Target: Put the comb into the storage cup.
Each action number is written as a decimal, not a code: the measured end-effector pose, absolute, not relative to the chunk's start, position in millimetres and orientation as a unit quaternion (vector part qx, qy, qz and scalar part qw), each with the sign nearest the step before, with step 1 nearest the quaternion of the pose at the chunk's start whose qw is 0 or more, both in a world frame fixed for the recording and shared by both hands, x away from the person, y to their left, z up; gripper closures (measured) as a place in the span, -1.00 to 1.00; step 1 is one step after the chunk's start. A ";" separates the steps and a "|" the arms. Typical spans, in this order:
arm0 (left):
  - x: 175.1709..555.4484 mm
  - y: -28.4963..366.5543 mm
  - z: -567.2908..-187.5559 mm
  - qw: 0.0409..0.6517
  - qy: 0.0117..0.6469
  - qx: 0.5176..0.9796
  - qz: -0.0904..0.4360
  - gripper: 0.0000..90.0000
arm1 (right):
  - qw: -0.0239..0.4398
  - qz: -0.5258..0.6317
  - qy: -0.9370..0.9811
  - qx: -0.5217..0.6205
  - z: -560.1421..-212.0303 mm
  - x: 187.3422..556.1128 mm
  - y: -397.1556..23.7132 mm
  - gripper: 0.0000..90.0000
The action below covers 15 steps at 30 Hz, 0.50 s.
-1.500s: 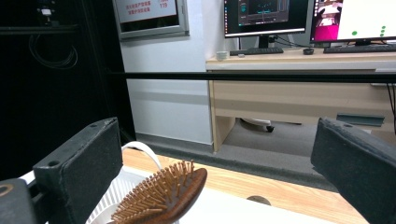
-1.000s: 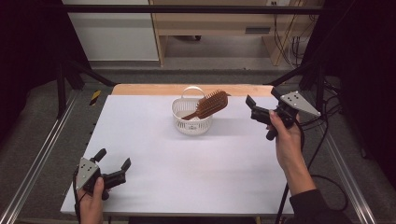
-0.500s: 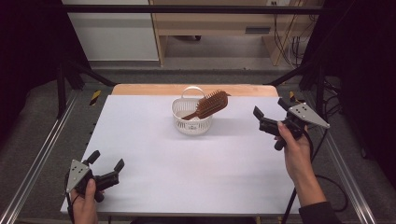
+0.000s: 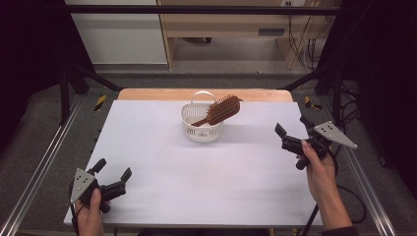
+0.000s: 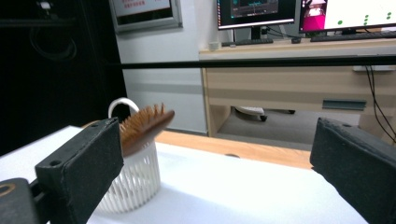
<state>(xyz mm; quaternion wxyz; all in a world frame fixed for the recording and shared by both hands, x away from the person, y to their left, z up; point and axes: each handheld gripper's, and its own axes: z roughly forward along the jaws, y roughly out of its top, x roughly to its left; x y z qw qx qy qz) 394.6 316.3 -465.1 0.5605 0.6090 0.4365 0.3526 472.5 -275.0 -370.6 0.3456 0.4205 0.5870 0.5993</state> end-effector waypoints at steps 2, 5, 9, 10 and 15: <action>394.0 316.5 -464.7 0.562 0.436 0.607 0.354 -0.97 | 0.348 0.594 0.590 0.422 -374.7 470.6 -276.2 -0.93; 393.0 316.6 -463.2 0.563 0.435 0.603 0.361 -0.97 | 0.347 0.592 0.592 0.422 -379.5 468.1 -277.9 -0.93; 394.1 314.8 -464.1 0.561 0.434 0.607 0.359 -0.97 | 0.348 0.589 0.595 0.422 -386.2 463.5 -280.8 -0.93; 394.2 314.4 -464.6 0.562 0.434 0.607 0.356 -0.97 | 0.347 0.588 0.596 0.422 -387.3 462.2 -281.6 -0.93; 393.1 314.8 -464.7 0.563 0.433 0.607 0.355 -0.97 | 0.351 0.582 0.602 0.420 -392.8 454.7 -285.6 -0.94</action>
